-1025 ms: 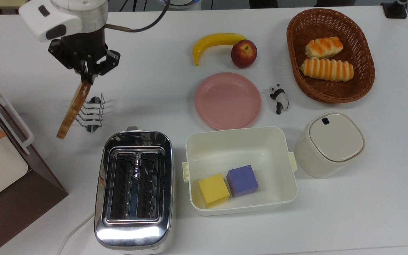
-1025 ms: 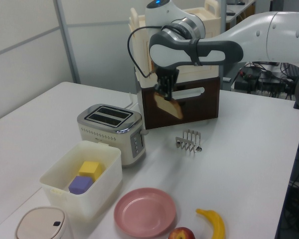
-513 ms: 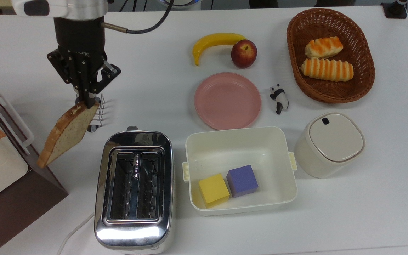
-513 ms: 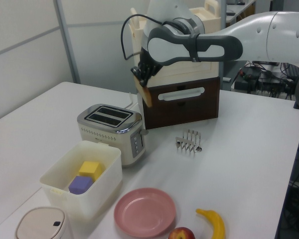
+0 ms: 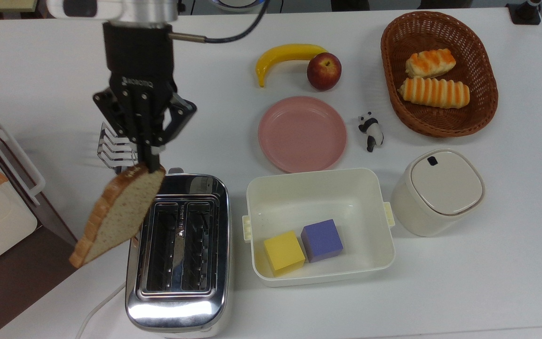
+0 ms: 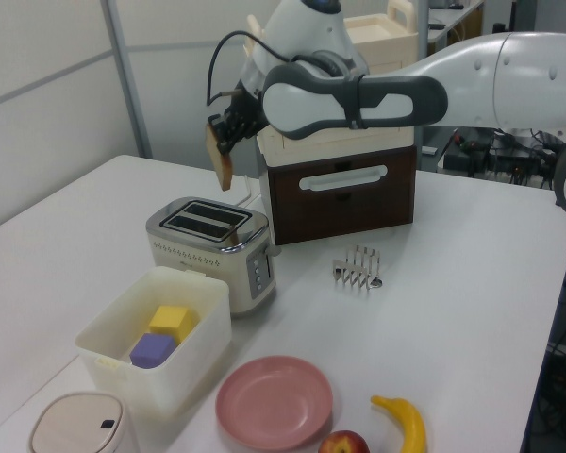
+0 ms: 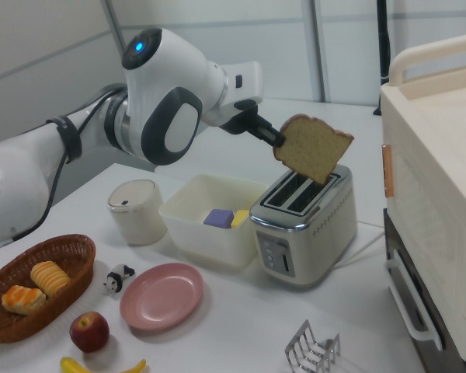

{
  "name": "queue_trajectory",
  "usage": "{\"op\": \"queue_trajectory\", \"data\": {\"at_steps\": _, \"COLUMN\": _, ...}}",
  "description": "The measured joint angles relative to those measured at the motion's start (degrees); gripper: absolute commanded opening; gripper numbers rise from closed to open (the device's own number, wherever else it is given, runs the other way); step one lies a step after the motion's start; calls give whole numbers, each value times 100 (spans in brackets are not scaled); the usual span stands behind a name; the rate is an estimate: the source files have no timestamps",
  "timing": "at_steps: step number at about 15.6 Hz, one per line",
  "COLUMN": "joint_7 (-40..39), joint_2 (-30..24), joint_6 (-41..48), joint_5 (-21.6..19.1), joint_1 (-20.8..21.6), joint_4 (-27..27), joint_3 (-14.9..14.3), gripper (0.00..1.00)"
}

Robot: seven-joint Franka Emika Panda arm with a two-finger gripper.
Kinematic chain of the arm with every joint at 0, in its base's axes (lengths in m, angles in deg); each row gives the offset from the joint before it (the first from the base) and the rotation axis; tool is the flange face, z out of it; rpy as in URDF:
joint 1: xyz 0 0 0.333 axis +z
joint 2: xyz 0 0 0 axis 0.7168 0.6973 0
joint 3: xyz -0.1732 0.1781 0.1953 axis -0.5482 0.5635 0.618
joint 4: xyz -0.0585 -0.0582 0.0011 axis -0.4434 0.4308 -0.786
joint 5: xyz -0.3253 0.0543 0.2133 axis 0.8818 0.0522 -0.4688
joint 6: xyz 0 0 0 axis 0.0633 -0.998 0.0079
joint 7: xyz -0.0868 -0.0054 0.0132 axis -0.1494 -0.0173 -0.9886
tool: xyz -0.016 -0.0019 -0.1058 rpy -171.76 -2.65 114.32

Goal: Put the bread in the toaster
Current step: 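Carry the bread slice over the toaster and align it with a slot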

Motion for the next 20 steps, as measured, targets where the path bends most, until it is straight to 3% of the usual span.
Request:
{"op": "queue_trajectory", "data": {"at_steps": 9, "joint_7": -54, "joint_2": 213, "joint_6": -125, "joint_5": 0, "joint_1": 13, "joint_4": -61, "joint_3": 343, "gripper": 0}}
{"op": "queue_trajectory", "data": {"at_steps": 16, "joint_7": -321, "joint_2": 214, "joint_6": -87, "joint_5": 0, "joint_1": 13, "joint_4": -288, "joint_3": 364, "gripper": 0}}
{"op": "queue_trajectory", "data": {"at_steps": 20, "joint_7": -628, "joint_2": 203, "joint_6": 453, "joint_5": -21, "joint_1": -15, "joint_4": -316, "joint_3": 364, "gripper": 0}}
